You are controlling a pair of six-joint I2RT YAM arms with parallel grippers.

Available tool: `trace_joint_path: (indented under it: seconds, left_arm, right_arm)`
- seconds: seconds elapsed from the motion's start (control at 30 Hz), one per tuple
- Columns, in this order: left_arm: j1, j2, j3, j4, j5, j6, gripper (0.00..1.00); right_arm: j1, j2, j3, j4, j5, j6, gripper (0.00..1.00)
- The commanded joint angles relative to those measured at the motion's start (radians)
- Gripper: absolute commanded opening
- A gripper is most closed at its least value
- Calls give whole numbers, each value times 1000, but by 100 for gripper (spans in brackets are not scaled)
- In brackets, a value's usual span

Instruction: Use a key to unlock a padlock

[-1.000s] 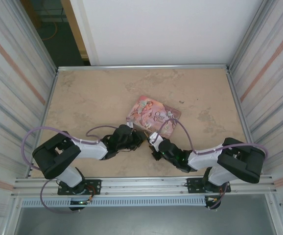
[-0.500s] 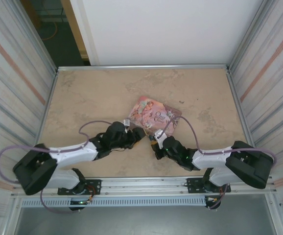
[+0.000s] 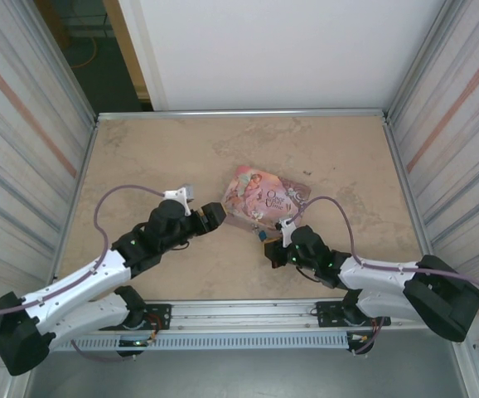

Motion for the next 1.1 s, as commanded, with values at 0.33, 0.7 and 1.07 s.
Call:
trace_joint_path:
  seconds: [0.33,0.7,1.07]
  left_arm:
    - [343,281,77,61,508,179,90]
    - [393,609,280,75,654,300,89]
    - [349,819,407,-7,660,400,82]
  right_arm:
    - [-56,-19,3,-133,-48,253,0]
    - [-80,60,30,-149,-45,239,0]
    - [-106,41,35,-175,-45,210,16]
